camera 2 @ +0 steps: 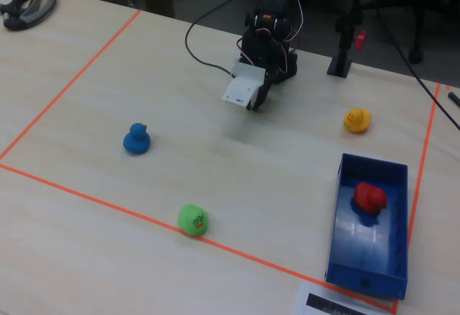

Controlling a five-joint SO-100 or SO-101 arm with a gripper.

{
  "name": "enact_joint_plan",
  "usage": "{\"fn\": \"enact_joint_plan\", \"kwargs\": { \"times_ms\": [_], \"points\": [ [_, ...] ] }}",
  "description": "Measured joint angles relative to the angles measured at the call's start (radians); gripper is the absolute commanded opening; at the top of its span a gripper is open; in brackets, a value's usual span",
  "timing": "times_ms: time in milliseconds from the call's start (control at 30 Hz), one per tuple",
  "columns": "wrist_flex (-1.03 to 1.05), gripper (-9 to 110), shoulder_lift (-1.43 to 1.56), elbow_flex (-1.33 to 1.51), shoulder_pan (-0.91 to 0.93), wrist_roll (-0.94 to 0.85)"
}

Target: Grasp red duck and put it into box.

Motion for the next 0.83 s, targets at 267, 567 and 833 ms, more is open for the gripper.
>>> {"fn": "enact_joint_plan", "kwargs": {
  "times_ms": [267, 567, 833],
  "points": [
    [0.081, 3, 0.075, 0.000, 0.060, -0.005],
    [0.081, 3, 0.075, 0.000, 0.078, -0.005],
    [0.083, 3, 0.075, 0.000, 0.078, -0.005]
  ]
}}
